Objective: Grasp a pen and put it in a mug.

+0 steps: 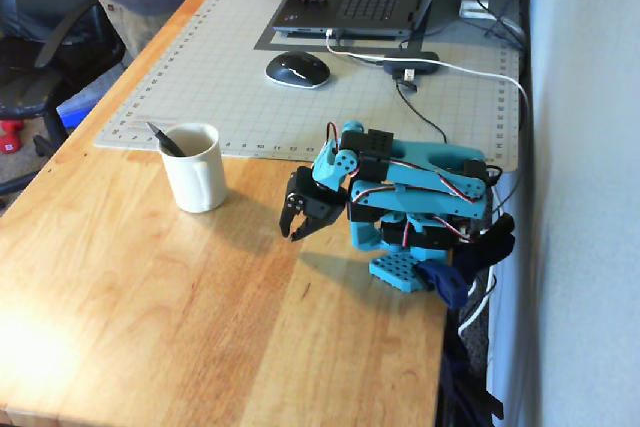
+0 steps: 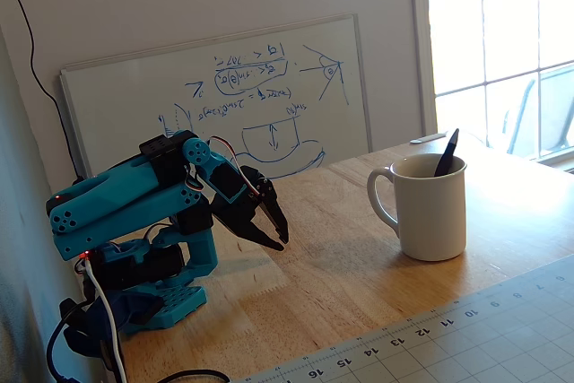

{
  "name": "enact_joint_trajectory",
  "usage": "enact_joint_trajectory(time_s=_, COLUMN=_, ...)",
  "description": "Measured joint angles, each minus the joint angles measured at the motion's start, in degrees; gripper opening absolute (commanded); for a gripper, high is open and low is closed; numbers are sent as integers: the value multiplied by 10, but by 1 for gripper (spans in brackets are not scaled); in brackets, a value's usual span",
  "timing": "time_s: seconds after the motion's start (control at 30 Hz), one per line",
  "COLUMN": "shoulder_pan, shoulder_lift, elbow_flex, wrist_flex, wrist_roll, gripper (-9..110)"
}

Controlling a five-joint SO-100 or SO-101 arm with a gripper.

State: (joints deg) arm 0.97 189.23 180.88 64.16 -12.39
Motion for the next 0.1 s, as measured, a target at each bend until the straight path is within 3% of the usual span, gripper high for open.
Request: enact_joint_trajectory(time_s=0.1, shoulder_pan=0, shoulder_lift=0, elbow_flex=0, wrist_flex=0, wrist_roll=0, gripper=2)
